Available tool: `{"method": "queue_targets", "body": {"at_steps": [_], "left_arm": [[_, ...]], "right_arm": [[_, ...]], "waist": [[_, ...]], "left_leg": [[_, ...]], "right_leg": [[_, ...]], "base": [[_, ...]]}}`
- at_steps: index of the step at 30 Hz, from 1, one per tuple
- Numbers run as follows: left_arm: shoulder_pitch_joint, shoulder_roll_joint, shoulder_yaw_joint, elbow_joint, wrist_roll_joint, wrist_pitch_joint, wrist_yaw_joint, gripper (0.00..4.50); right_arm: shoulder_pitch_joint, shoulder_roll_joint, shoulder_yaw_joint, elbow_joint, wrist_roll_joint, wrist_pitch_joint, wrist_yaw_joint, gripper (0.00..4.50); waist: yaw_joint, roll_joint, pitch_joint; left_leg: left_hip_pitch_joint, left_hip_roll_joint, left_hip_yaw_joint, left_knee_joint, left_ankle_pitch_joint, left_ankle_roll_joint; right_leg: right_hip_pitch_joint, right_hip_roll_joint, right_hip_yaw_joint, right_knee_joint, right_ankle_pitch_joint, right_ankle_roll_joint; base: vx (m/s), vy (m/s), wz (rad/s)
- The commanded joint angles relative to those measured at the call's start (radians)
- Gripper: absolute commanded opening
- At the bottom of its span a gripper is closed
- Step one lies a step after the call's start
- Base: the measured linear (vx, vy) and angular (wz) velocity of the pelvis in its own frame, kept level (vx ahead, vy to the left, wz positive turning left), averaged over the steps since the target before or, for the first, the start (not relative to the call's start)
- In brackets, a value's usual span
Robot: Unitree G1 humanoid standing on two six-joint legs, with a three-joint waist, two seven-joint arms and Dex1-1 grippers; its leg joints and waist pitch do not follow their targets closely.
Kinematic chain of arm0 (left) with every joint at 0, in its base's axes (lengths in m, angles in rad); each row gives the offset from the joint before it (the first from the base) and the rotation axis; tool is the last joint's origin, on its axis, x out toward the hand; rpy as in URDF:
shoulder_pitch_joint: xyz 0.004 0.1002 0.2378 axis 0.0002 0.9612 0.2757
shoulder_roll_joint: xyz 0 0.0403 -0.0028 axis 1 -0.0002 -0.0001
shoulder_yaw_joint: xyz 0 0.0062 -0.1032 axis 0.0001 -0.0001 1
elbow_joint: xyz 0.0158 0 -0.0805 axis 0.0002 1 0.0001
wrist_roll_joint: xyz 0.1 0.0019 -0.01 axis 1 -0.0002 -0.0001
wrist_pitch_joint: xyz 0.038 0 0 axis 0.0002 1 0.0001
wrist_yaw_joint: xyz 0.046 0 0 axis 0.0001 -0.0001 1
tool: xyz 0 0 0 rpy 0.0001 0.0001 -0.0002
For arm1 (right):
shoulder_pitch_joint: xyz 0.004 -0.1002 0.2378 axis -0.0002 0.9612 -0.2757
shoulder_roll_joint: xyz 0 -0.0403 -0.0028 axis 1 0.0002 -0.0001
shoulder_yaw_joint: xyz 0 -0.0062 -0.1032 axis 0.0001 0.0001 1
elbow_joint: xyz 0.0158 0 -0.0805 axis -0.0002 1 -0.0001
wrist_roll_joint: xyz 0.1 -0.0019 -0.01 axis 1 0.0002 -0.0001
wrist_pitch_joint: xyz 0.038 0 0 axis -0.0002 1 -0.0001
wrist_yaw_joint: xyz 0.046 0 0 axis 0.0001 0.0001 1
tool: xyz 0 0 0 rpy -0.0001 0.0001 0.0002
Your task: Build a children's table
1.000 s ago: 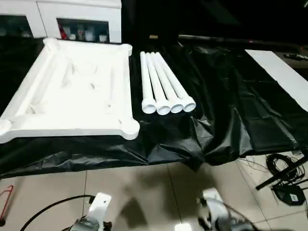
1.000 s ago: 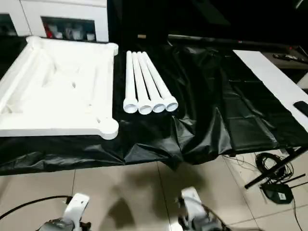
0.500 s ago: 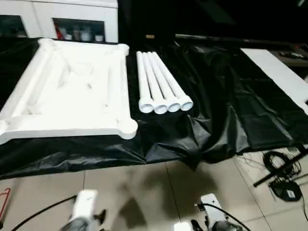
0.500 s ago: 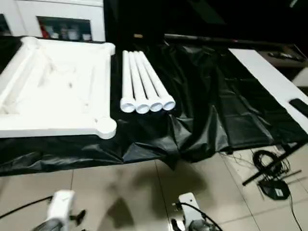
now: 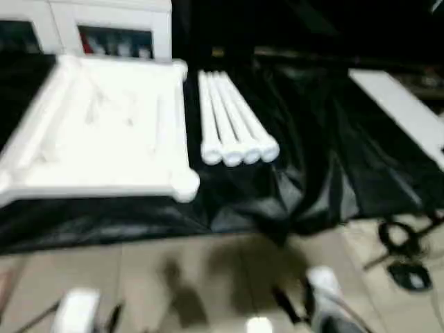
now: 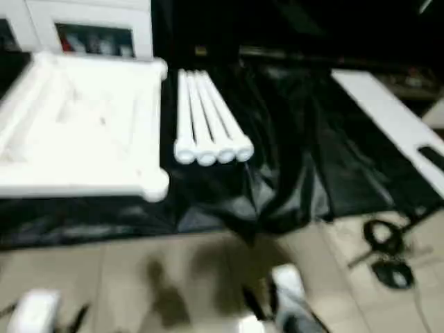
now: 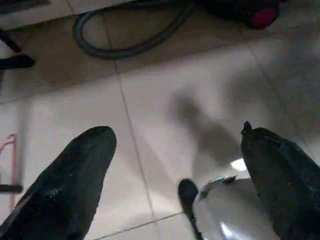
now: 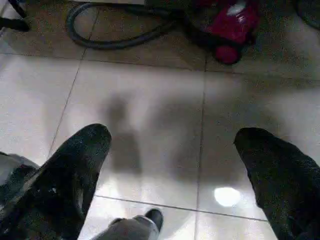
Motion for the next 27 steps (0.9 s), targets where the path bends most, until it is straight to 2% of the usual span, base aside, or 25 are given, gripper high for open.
{"method": "queue_targets", "body": {"at_steps": [1, 2, 3, 4, 6, 7, 8, 9, 10, 11, 12, 13, 15, 16, 17, 18, 19, 20, 21, 22, 23, 24, 25, 26, 27], "left_arm": [[0.043, 0.003, 0.037, -0.128, -0.032, 0.022, -0.005, 4.5], [0.07, 0.004, 0.061, -0.182, -0.05, 0.038, -0.003, 4.5], [0.089, 0.006, 0.084, -0.223, -0.065, 0.051, 0.0, 4.5], [0.089, 0.006, 0.084, -0.223, -0.065, 0.051, 0.0, 4.5], [0.128, 0.016, 0.137, -0.32, -0.088, 0.076, 0.013, 4.5], [0.14, 0.022, 0.165, -0.367, -0.105, 0.088, 0.019, 4.5], [0.14, 0.022, 0.165, -0.367, -0.105, 0.088, 0.019, 4.5], [0.145, 0.036, 0.217, -0.495, -0.161, 0.138, 0.028, 4.5], [0.138, 0.045, 0.238, -0.585, -0.191, 0.177, 0.035, 4.5], [0.133, 0.048, 0.243, -0.619, -0.2, 0.195, 0.037, 4.5], [0.113, 0.053, 0.245, -0.688, -0.225, 0.238, 0.046, 4.5], [0.112, 0.054, 0.244, -0.692, -0.227, 0.241, 0.046, 4.5], [0.058, 0.053, 0.231, -0.786, -0.27, 0.28, 0.069, 4.5], [0.033, 0.06, 0.217, -0.809, -0.264, 0.288, 0.068, 4.5], [0.017, 0.065, 0.208, -0.827, -0.258, 0.297, 0.066, 4.5], [-0.038, 0.067, 0.188, -0.839, -0.189, 0.305, 0.087, 4.5], [-0.098, 0.06, 0.18, -0.845, -0.179, 0.343, 0.123, 4.5], [-0.122, 0.057, 0.178, -0.846, -0.186, 0.364, 0.138, 4.5], [-0.165, 0.052, 0.172, -0.838, -0.18, 0.382, 0.159, 4.5], [-0.194, 0.051, 0.168, -0.836, -0.164, 0.394, 0.175, 4.5], [-0.229, 0.048, 0.163, -0.821, -0.151, 0.403, 0.19, 4.5], [-0.253, 0.046, 0.16, -0.811, -0.144, 0.41, 0.201, 4.5], [-0.296, 0.041, 0.156, -0.783, -0.127, 0.442, 0.237, 4.5], [-0.334, 0.03, 0.15, -0.748, -0.105, 0.448, 0.27, 4.5], [-0.367, 0.017, 0.14, -0.716, -0.085, 0.444, 0.295, 4.5]], "right_arm": [[0.054, -0.024, -0.006, -0.164, 0.054, 0.04, 0.031, 4.46], [0.093, -0.037, -0.008, -0.241, 0.077, 0.055, 0.043, 4.46], [0.127, -0.049, -0.011, -0.312, 0.095, 0.068, 0.053, 4.46], [0.127, -0.049, -0.011, -0.312, 0.095, 0.068, 0.053, 4.46], [0.203, -0.079, -0.03, -0.499, 0.152, 0.144, 0.07, 4.46], [0.232, -0.097, -0.041, -0.588, 0.189, 0.181, 0.076, 4.46], [0.232, -0.097, -0.041, -0.588, 0.189, 0.181, 0.076, 4.46], [0.244, -0.129, -0.068, -0.721, 0.254, 0.24, 0.075, 4.46], [0.229, -0.143, -0.084, -0.776, 0.286, 0.274, 0.069, 4.46], [0.22, -0.148, -0.09, -0.793, 0.296, 0.286, 0.066, 4.46], [0.189, -0.158, -0.098, -0.818, 0.308, 0.308, 0.062, 4.46], [0.187, -0.158, -0.099, -0.819, 0.309, 0.31, 0.061, 4.46], [0.109, -0.169, -0.107, -0.834, 0.336, 0.373, 0.043, 4.46], [0.073, -0.165, -0.11, -0.832, 0.348, 0.391, 0.034, 4.46], [0.051, -0.163, -0.113, -0.837, 0.357, 0.408, 0.025, 4.46], [-0.021, -0.16, -0.105, -0.824, 0.331, 0.406, 0.021, 4.46], [-0.114, -0.144, -0.102, -0.787, 0.286, 0.415, -0.021, 4.46], [-0.154, -0.136, -0.101, -0.767, 0.268, 0.422, -0.045, 4.46], [-0.225, -0.111, -0.103, -0.717, 0.218, 0.408, -0.102, 4.46], [-0.272, -0.096, -0.103, -0.682, 0.186, 0.395, -0.143, 4.46], [-0.321, -0.081, -0.104, -0.631, 0.142, 0.368, -0.191, 4.46], [-0.353, -0.073, -0.104, -0.597, 0.112, 0.351, -0.223, 4.46], [-0.4, -0.065, -0.1, -0.548, 0.109, 0.342, -0.228, 4.46], [-0.438, -0.05, -0.102, -0.504, 0.122, 0.348, -0.24, 4.46], [-0.47, -0.028, -0.101, -0.47, 0.14, 0.356, -0.251, 4.46]], "waist": [[0.002, 0.019, -0.005], [0.003, 0.019, -0.005], [0.003, 0.014, -0.006], [0.004, 0.012, -0.007], [0.004, 0.008, -0.009], [0.009, 0.006, -0.012], [0.01, 0.007, -0.011], [0.01, 0.004, -0.013], [0.012, 0.005, -0.012], [0.014, 0.004, -0.015], [0.012, 0.006, -0.01], [0.011, 0.002, -0.008], [0.011, 0.006, -0.005], [0.013, 0.013, -0.012], [0.011, 0.01, -0.012], [0.011, 0.025, -0.016], [0.013, 0.037, -0.021], [0.004, 0.039, -0.025], [0.007, 0.037, -0.028], [0.006, 0.039, -0.03], [0.005, 0.023, -0.03], [0.007, 0.033, -0.035], [0.007, 0.007, -0.04], [0.013, 0.031, -0.033], [0.011, 0.0, -0.041]], "left_leg": [[0.015, 0.08, -0.037, -0.093, -0.4, 0.013], [0.015, 0.081, -0.037, -0.095, -0.397, 0.016], [0.012, 0.078, -0.034, -0.093, -0.38, 0.023], [0.012, 0.076, -0.033, -0.091, -0.362, 0.028], [0.011, 0.071, -0.031, -0.088, -0.331, 0.032], [0.011, 0.073, -0.032, -0.083, -0.286, 0.041], [0.011, 0.072, -0.031, -0.082, -0.273, 0.047], [0.013, 0.069, -0.031, -0.08, -0.26, 0.053], [0.013, 0.071, -0.034, -0.082, -0.254, 0.049], [0.017, 0.072, -0.034, -0.081, -0.259, 0.043], [0.021, 0.071, -0.033, -0.085, -0.289, 0.031], [0.02, 0.069, -0.033, -0.086, -0.308, 0.021], [0.027, 0.063, -0.038, -0.089, -0.374, -0.025], [0.029, 0.062, -0.039, -0.086, -0.366, -0.041], [0.028, 0.062, -0.038, -0.085, -0.353, -0.043], [0.028, 0.061, -0.036, -0.086, -0.336, -0.055], [0.028, 0.06, -0.04, -0.083, -0.318, -0.061], [0.027, 0.054, -0.038, -0.079, -0.299, -0.073], [0.018, 0.051, -0.04, -0.076, -0.247, -0.078], [0.02, 0.047, -0.036, -0.071, -0.217, -0.078], [0.02, 0.046, -0.032, -0.068, -0.207, -0.074], [0.021, 0.043, -0.03, -0.064, -0.195, -0.079], [0.016, 0.042, -0.025, -0.056, -0.14, -0.068], [0.02, 0.044, -0.028, -0.062, -0.149, -0.072], [0.018, 0.04, -0.025, -0.053, -0.113, -0.055]], "right_leg": [[-0.015, -0.087, 0.066, -0.101, -0.236, -0.133], [-0.015, -0.086, 0.064, -0.1, -0.215, -0.133], [-0.013, -0.082, 0.063, -0.095, -0.174, -0.133], [-0.013, -0.08, 0.063, -0.094, -0.144, -0.126], [-0.01, -0.076, 0.062, -0.09, -0.107, -0.116], [-0.004, -0.077, 0.061, -0.083, -0.031, -0.107], [-0.004, -0.073, 0.061, -0.079, 0.003, -0.103], [-0.004, -0.071, 0.058, -0.074, 0.044, -0.103], [0.0, -0.073, 0.057, -0.07, 0.064, -0.107], [-0.001, -0.072, 0.054, -0.069, 0.064, -0.111], [-0.008, -0.069, 0.052, -0.074, 0.02, -0.113], [-0.009, -0.069, 0.052, -0.076, -0.018, -0.112], [-0.015, -0.072, 0.053, -0.086, -0.177, -0.098], [-0.015, -0.072, 0.054, -0.085, -0.18, -0.088], [-0.016, -0.071, 0.055, -0.085, -0.164, -0.084], [-0.014, -0.065, 0.053, -0.083, -0.113, -0.076], [-0.011, -0.067, 0.052, -0.074, -0.075, -0.076], [-0.01, -0.063, 0.048, -0.071, -0.028, -0.083], [-0.002, -0.065, 0.047, -0.06, 0.013, -0.089], [-0.004, -0.065, 0.048, -0.058, 0.03, -0.096], [-0.004, -0.065, 0.049, -0.06, 0.027, -0.098], [-0.001, -0.068, 0.051, -0.057, 0.01, -0.104], [0.005, -0.063, 0.052, -0.055, 0.062, -0.098], [-0.003, -0.066, 0.052, -0.049, 0.052, -0.097], [0.003, -0.063, 0.052, -0.047, 0.091, -0.092]], "base": [[0.0, 0.0, 0.0], [0.0, 0.0, 0.0], [0.0, 0.0, 0.0], [0.0, 0.0, 0.0], [0.0, 0.0, 0.0], [0.0, 0.0, 0.0], [0.0, 0.0, 0.0], [0.0, 0.0, 0.0], [0.0, 0.0, 0.0], [0.0, 0.0, 0.0], [0.0, 0.0, 0.0], [0.0, 0.0, 0.0], [0.0, 0.0, 0.0], [0.0, 0.0, 0.0], [0.0, 0.0, 0.0], [0.0, 0.0, 0.0], [0.0, 0.0, 0.0], [0.0, 0.0, 0.0], [0.0, 0.0, 0.0], [0.0, 0.0, 0.0], [0.0, 0.0, 0.0], [0.0, 0.0, 0.0], [0.0, 0.0, 0.0], [0.0, 0.0, 0.0], [0.0, 0.0, 0.0]]}}
